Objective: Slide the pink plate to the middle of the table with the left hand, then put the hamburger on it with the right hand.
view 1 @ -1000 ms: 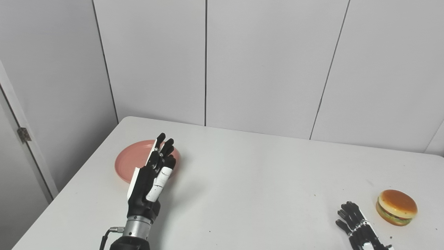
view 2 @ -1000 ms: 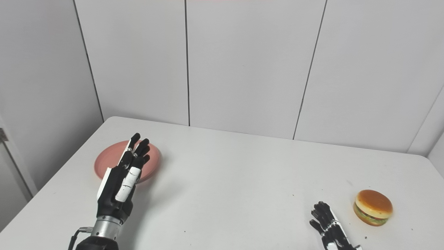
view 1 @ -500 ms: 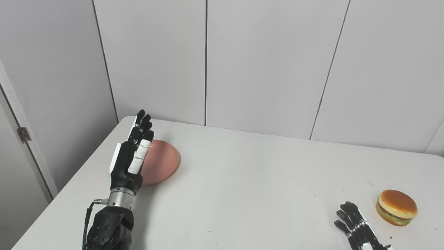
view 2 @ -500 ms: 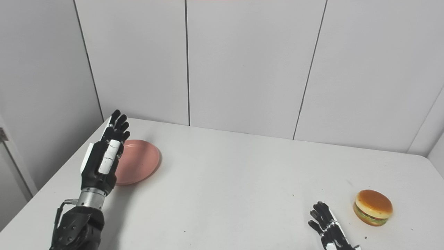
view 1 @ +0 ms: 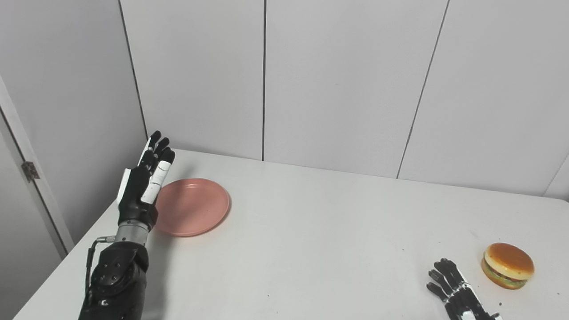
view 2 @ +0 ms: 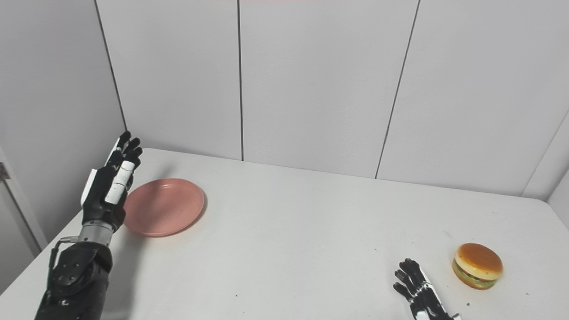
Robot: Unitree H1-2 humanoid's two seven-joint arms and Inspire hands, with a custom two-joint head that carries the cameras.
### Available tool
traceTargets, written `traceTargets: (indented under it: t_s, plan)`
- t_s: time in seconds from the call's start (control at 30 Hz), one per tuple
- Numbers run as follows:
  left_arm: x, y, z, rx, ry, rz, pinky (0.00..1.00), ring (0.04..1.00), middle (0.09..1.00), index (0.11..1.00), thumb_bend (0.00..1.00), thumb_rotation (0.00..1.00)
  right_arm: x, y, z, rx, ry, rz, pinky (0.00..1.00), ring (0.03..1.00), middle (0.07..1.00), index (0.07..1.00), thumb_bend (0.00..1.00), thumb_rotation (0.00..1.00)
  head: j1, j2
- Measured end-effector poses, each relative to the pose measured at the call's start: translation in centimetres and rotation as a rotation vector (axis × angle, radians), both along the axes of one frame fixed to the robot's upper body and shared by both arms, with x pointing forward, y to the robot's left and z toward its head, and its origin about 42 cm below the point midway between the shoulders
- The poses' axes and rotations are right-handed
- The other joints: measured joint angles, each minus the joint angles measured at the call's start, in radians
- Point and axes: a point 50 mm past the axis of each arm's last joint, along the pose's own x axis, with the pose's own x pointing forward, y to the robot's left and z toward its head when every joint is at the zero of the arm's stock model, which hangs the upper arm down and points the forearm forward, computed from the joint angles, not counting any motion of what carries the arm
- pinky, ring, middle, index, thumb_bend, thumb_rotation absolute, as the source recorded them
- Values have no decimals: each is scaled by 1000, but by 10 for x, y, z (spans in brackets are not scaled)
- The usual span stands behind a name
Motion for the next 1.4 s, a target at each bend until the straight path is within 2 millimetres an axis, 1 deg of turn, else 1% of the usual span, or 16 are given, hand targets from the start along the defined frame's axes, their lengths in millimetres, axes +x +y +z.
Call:
traceTargets:
  t_s: [0.07, 0.2, 0.37, 0.57, 0.7, 0.73, 0.83, 0.9, 0.93, 1.03, 1.2, 1.4]
  plan:
    - [7, 7, 0, 4, 11, 11, 978, 959, 957, 948, 962, 749, 0, 0, 0, -4, -5, 0, 867, 896, 917, 910, 795, 925, -2, 0]
    - [19, 23, -3, 9, 26, 39, 913, 957, 939, 937, 945, 742, 0, 0, 0, -6, -12, 1, 869, 901, 921, 914, 784, 927, -2, 0]
    - [24, 39, -12, 6, 60, 70, 955, 965, 941, 964, 957, 761, 0, 0, 0, -10, -14, 1, 870, 899, 922, 917, 785, 926, -2, 2]
    - [34, 58, -33, -6, 117, 110, 956, 942, 927, 971, 999, 765, -1, 0, 0, -13, -19, 1, 852, 890, 920, 915, 790, 922, -5, 5]
    - [40, 67, -45, -13, 138, 132, 965, 947, 932, 968, 982, 771, -1, 0, -1, -13, -19, 1, 849, 886, 920, 917, 796, 919, -5, 5]
    - [41, 69, -47, -15, 141, 136, 965, 949, 932, 970, 954, 764, -1, 0, -1, -13, -20, 2, 846, 883, 919, 916, 797, 923, -6, 6]
    - [42, 72, -54, -19, 149, 145, 961, 950, 931, 972, 933, 762, -1, 0, -1, -18, -24, 2, 841, 879, 917, 916, 796, 926, -5, 6]
    - [42, 72, -55, -19, 149, 146, 979, 962, 943, 981, 925, 769, -1, 0, -1, -19, -24, 3, 842, 880, 919, 919, 794, 927, -5, 6]
    - [42, 72, -56, -19, 148, 147, 966, 968, 945, 982, 928, 780, -1, 0, -1, -20, -24, 3, 848, 881, 920, 918, 789, 923, -6, 6]
    - [45, 74, -60, -25, 158, 152, 981, 982, 959, 987, 931, 775, -1, 1, -1, -20, -23, 4, 843, 879, 920, 917, 784, 921, -8, 9]
    - [46, 78, -73, -54, 193, 154, 1000, 976, 960, 985, 992, 735, -1, 1, -1, -25, -23, 5, 838, 878, 920, 919, 796, 924, -11, 11]
    - [46, 78, -81, -72, 213, 149, 1000, 975, 969, 1000, 967, 769, -1, 1, -1, -40, -23, 6, 842, 875, 924, 921, 791, 924, -12, 14]
